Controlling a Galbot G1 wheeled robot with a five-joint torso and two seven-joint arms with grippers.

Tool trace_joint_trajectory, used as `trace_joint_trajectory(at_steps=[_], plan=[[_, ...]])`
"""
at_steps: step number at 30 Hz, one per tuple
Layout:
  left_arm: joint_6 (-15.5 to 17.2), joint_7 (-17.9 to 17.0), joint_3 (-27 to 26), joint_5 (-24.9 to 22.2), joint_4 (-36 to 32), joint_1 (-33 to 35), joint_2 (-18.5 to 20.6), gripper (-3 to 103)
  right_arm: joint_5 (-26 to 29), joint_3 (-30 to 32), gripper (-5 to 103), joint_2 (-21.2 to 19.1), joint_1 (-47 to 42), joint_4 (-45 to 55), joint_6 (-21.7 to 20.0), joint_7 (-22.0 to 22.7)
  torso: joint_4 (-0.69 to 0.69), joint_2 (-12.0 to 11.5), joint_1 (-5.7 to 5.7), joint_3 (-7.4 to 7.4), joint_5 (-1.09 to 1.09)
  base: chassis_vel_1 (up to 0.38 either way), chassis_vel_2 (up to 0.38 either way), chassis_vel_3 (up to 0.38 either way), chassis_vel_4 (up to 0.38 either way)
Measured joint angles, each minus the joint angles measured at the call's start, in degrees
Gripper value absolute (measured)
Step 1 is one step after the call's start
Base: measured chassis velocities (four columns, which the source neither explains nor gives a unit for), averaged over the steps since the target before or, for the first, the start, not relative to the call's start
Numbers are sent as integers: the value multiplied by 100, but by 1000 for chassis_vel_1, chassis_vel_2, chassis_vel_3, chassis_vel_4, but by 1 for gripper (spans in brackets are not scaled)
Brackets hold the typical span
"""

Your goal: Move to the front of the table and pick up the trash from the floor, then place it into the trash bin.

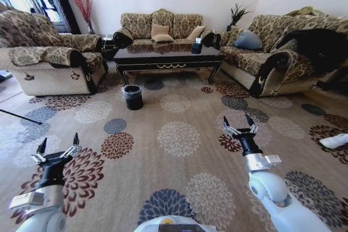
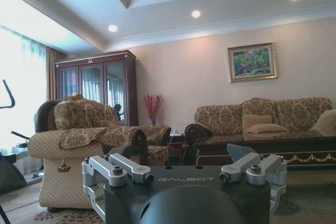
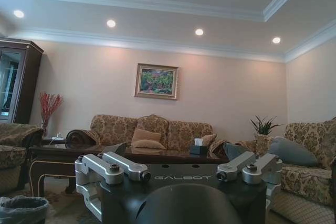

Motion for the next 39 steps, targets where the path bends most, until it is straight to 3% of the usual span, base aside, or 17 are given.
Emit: trace_joint_trajectory(at_steps=[39], plan=[[0,0,0,0,0,0,0,100,0,0,100,0,0,0,0,0,0,859,271,589,0,0,0,0,0]])
